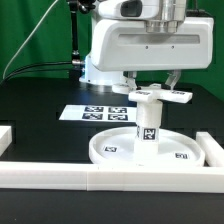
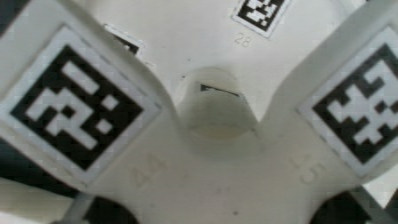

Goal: Assemble round table

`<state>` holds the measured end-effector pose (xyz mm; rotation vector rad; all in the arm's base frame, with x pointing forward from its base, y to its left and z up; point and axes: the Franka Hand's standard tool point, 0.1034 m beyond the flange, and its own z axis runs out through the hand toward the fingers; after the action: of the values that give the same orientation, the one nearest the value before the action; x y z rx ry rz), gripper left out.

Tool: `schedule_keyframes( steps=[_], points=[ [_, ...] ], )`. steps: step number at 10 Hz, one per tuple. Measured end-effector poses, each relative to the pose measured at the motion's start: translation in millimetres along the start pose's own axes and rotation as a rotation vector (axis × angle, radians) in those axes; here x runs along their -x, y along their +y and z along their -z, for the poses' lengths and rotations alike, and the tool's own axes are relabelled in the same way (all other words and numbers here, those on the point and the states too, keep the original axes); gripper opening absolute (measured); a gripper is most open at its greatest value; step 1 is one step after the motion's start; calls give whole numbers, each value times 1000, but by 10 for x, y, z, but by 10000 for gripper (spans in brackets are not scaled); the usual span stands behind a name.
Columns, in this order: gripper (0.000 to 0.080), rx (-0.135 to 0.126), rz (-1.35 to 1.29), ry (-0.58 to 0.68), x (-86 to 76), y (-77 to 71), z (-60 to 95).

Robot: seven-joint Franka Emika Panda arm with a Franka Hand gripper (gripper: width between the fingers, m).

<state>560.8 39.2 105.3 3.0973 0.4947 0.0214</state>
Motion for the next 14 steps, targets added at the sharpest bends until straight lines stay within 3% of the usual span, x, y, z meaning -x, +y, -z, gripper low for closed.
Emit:
schedule_keyframes(
  steps=[9,14],
  points=[
    [448,0,-18,0,0,0,0],
    [448,-55,-554,30,0,22,-12]
  ],
)
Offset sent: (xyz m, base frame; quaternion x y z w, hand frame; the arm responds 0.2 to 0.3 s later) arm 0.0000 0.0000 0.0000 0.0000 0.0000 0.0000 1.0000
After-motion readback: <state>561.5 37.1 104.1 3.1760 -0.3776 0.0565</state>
